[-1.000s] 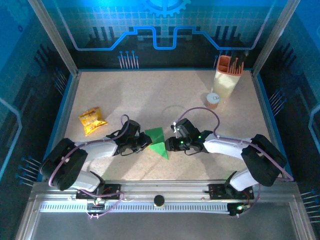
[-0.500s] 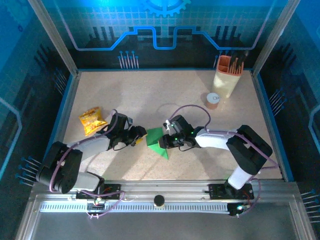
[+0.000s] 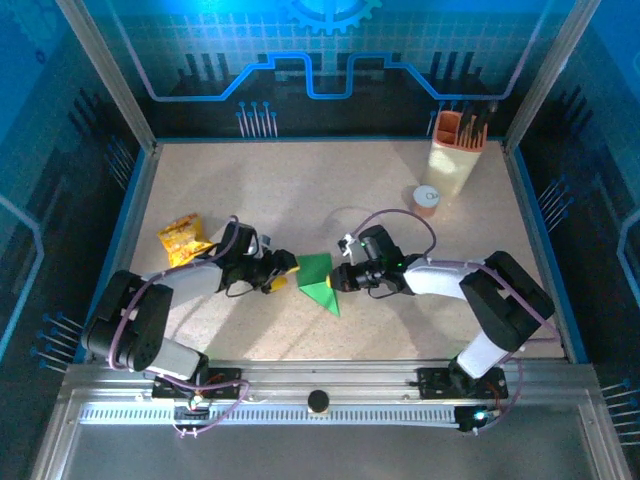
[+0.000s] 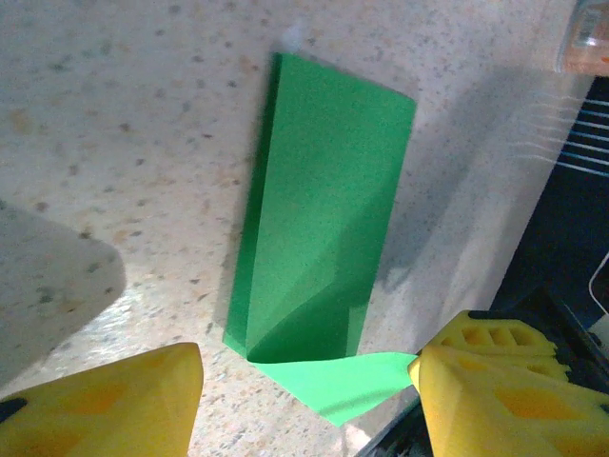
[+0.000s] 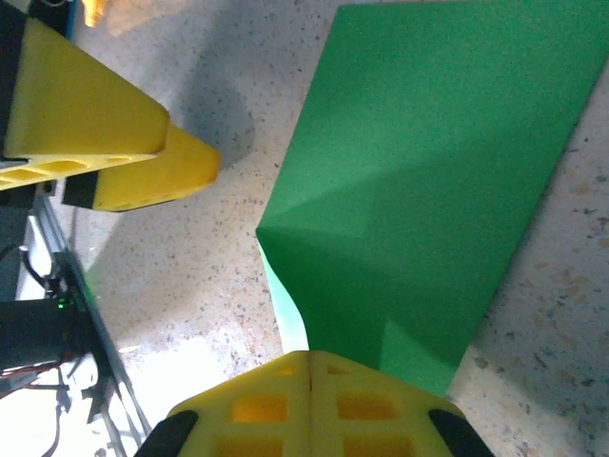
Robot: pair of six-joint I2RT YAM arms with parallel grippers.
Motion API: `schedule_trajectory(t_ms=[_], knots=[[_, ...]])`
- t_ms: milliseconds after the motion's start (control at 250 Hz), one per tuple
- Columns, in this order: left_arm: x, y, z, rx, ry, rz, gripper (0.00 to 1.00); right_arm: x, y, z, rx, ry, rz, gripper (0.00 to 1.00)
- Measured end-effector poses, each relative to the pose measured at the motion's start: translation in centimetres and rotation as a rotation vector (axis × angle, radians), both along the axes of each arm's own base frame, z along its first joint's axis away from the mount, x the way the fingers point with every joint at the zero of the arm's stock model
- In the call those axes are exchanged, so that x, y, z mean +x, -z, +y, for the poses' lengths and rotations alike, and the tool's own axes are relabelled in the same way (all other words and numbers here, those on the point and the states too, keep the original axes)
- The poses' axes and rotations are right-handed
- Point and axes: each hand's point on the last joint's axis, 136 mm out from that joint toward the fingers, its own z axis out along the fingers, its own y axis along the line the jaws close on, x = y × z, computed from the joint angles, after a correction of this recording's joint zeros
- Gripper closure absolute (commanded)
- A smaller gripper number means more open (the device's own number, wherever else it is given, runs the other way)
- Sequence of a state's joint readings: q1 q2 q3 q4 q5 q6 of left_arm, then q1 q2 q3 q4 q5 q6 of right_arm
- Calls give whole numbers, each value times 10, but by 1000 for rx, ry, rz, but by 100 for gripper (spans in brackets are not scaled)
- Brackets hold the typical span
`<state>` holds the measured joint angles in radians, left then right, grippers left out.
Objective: Fold a paper plane with a square sheet of paper (pick it up from the middle)
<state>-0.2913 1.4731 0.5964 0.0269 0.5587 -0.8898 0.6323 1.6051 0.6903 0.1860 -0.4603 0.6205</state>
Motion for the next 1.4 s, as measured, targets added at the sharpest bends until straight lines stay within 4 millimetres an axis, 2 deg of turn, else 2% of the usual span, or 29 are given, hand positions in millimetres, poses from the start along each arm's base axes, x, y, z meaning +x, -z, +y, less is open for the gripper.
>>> schedule_trajectory(t_ms=[224, 420, 571, 711, 987, 1131, 1398], knots=[[8, -7, -10, -46, 35, 5, 38, 2, -13, -8, 85, 2, -17, 94], [12, -4, -18, -79, 61, 32, 50, 2, -18, -17, 125, 19, -22, 95], [17, -2, -25, -104, 74, 43, 56, 2, -24, -18, 148, 18, -34, 94], [24, -1, -35, -119, 96, 47, 57, 2, -24, -20, 156, 25, -33, 95], [23, 11, -47, -129, 124, 76, 59, 1, -26, -20, 164, 28, -29, 95], [26, 14, -51, -146, 121, 83, 65, 1, -26, -20, 170, 27, -31, 95], [34, 13, -57, -168, 121, 67, 71, -2, -25, -20, 174, 24, -22, 94]])
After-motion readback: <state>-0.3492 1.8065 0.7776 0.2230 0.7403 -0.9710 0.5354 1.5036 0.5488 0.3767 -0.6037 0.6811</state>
